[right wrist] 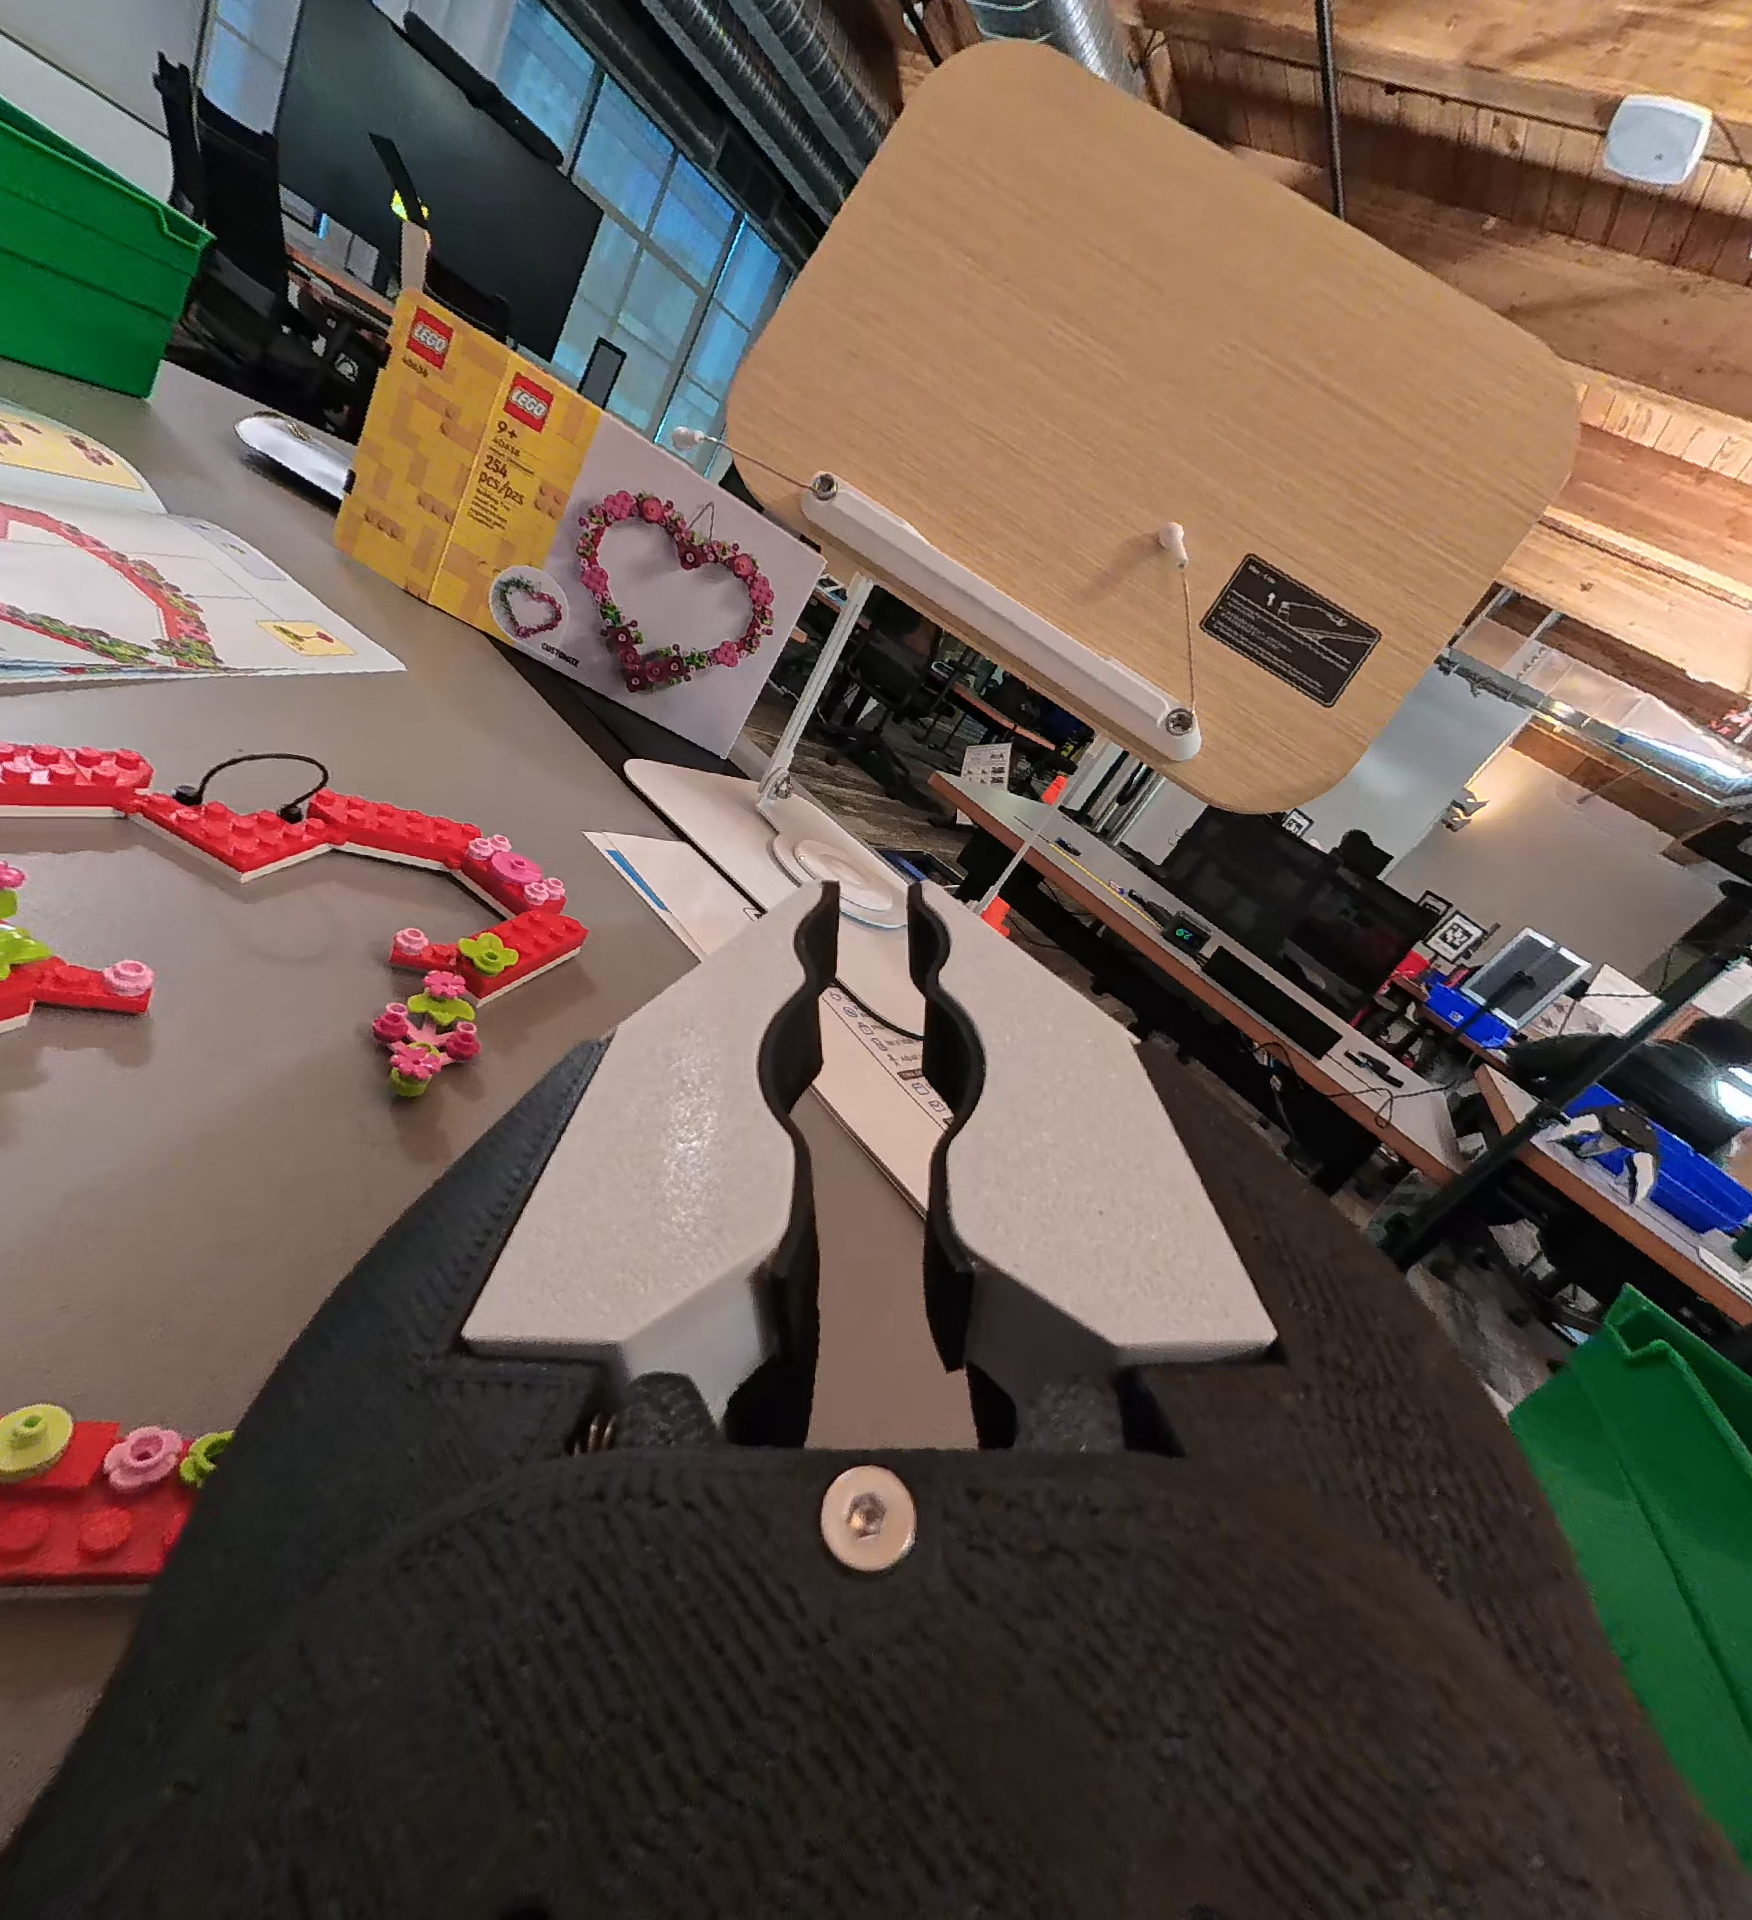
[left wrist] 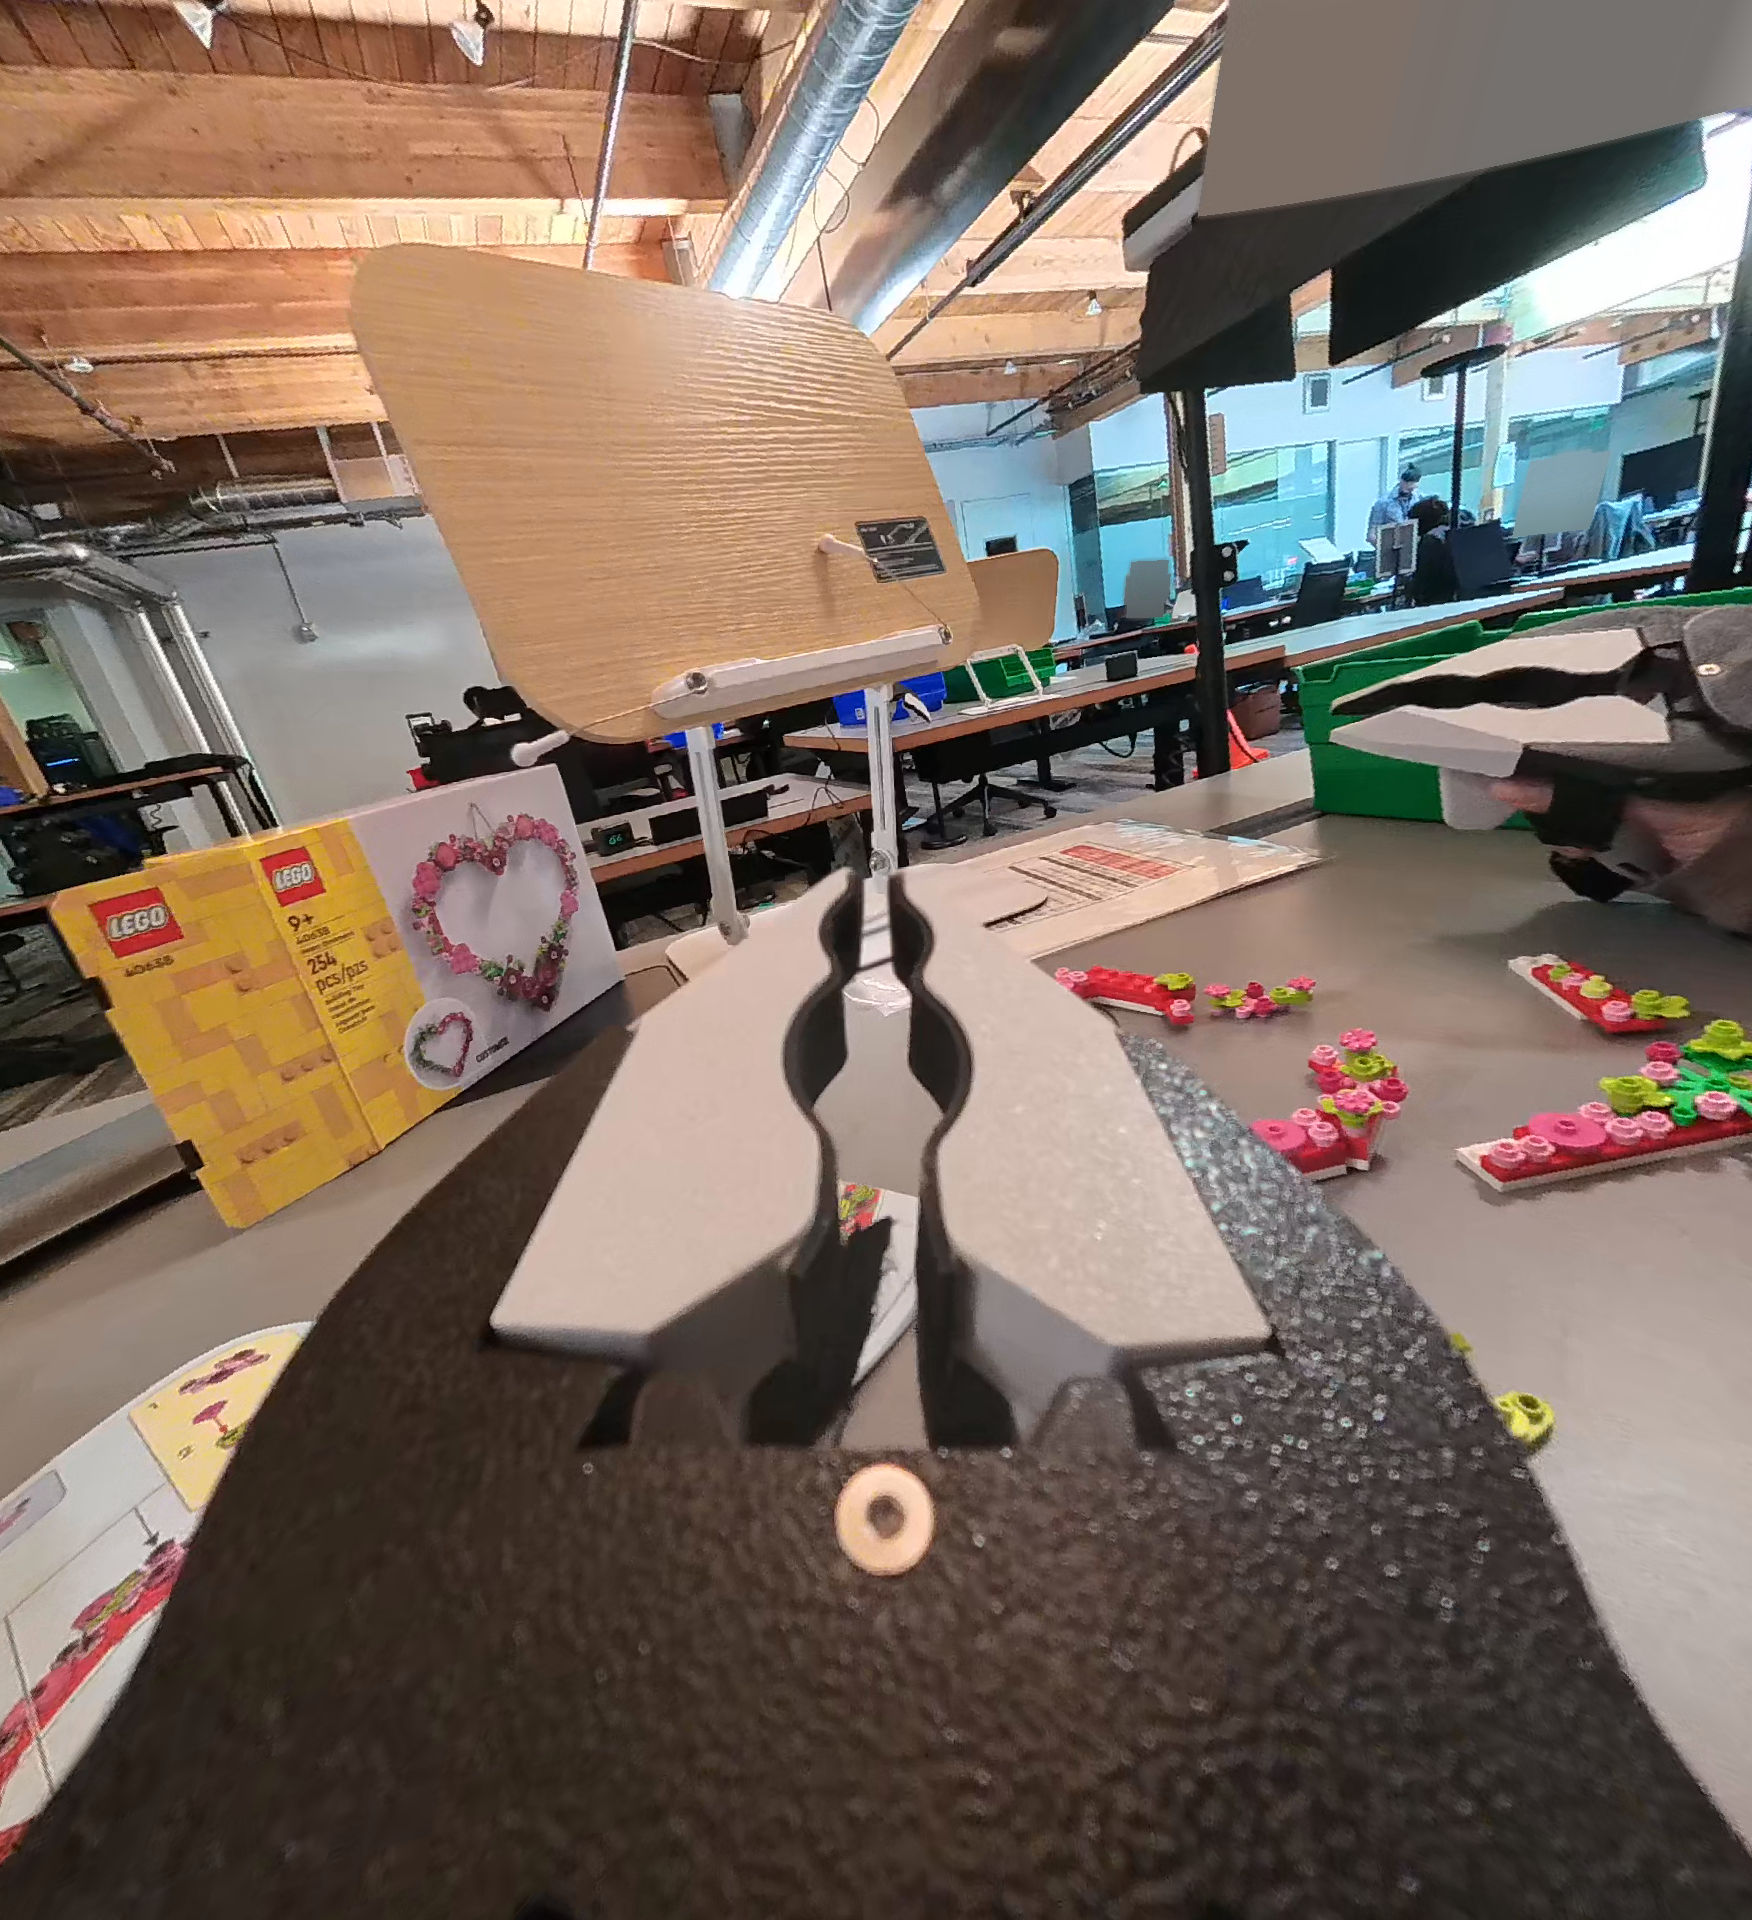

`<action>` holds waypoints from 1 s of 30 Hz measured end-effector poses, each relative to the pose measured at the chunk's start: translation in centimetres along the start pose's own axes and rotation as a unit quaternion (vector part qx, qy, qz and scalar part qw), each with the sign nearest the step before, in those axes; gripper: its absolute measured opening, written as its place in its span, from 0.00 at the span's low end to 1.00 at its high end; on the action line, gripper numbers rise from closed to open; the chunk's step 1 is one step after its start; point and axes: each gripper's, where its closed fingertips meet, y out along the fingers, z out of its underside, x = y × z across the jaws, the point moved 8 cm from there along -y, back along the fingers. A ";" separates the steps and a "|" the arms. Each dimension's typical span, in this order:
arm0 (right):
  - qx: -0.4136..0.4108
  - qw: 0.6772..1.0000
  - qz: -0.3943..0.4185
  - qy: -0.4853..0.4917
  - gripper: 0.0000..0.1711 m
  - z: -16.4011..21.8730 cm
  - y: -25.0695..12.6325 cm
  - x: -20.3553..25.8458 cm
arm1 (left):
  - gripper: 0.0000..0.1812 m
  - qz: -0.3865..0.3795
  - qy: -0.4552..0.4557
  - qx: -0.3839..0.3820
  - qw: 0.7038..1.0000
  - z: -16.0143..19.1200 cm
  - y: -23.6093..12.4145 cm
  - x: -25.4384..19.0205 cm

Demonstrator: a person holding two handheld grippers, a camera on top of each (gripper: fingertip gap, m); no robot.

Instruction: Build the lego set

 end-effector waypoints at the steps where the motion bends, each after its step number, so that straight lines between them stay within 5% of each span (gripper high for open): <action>1: 0.001 1.000 0.000 -0.001 0.07 0.0 0.0 0.0 | 0.01 0.000 -0.003 -0.001 1.000 0.0 0.0 0.1; 30: 0.004 1.000 -0.003 -0.008 0.06 0.0 0.1 0.2 | 0.00 0.016 0.000 0.006 1.000 0.2 0.2 -0.3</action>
